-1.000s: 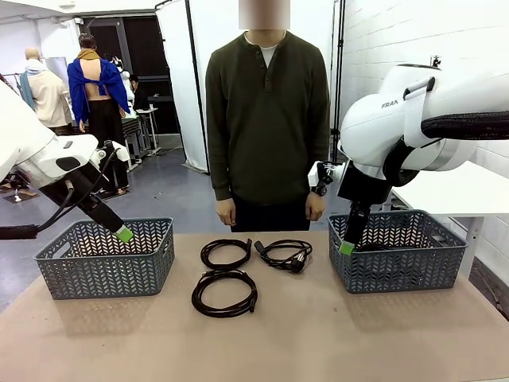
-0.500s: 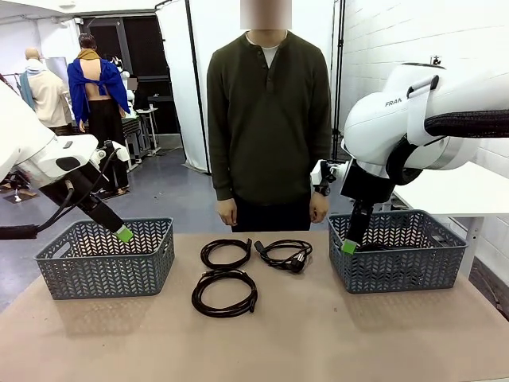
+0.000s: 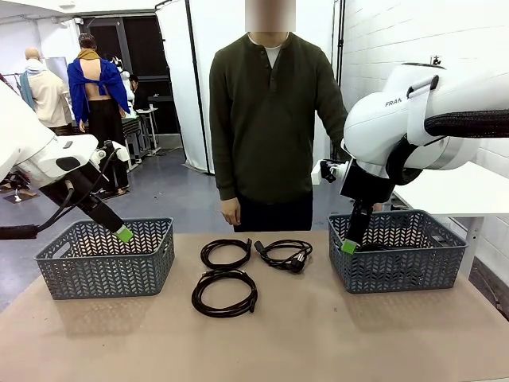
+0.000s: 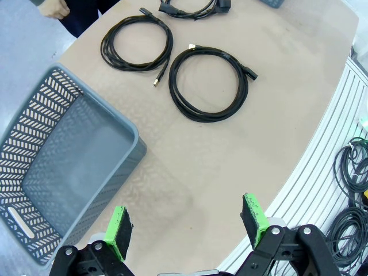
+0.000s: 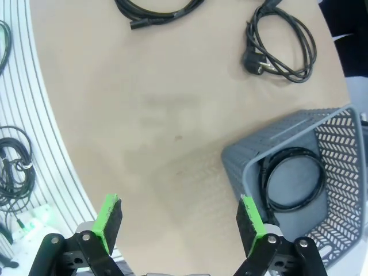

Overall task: Organize the cables according to human instructions.
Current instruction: Pick up a bundle of cables and place it in the basket indicated by the human.

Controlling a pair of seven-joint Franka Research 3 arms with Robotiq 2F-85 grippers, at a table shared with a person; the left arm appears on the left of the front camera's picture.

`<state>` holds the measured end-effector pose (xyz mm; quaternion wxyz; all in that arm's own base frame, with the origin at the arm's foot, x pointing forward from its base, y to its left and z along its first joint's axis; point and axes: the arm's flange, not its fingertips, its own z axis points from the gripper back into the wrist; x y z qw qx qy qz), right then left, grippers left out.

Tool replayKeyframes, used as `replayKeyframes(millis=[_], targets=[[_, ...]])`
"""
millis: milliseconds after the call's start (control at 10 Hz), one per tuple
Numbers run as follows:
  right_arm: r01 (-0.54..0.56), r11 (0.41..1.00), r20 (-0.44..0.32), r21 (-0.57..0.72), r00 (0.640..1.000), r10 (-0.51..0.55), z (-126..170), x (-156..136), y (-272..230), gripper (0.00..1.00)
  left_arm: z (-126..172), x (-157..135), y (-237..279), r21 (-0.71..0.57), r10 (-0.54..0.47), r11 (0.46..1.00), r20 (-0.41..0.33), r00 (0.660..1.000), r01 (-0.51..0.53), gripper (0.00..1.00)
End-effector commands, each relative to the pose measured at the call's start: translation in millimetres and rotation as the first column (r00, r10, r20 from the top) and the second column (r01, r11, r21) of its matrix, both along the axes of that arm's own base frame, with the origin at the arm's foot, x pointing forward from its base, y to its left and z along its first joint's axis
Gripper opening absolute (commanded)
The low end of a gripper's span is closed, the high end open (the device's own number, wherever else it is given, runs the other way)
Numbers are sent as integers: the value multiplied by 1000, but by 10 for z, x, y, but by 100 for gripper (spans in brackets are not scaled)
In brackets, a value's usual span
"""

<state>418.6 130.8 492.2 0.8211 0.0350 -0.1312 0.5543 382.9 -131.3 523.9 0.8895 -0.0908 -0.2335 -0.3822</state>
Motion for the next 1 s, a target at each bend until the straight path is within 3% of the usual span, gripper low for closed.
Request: replayKeyframes(millis=[0,900], targets=[[2,1000,3,-5,1000,-2,10,11,8,100,-11,2,21,-16,-12,1000,5,1000,12,100],[2,1000,3,-5,1000,-2,10,11,8,100,-11,2,21,-16,-12,1000,5,1000,12,100]])
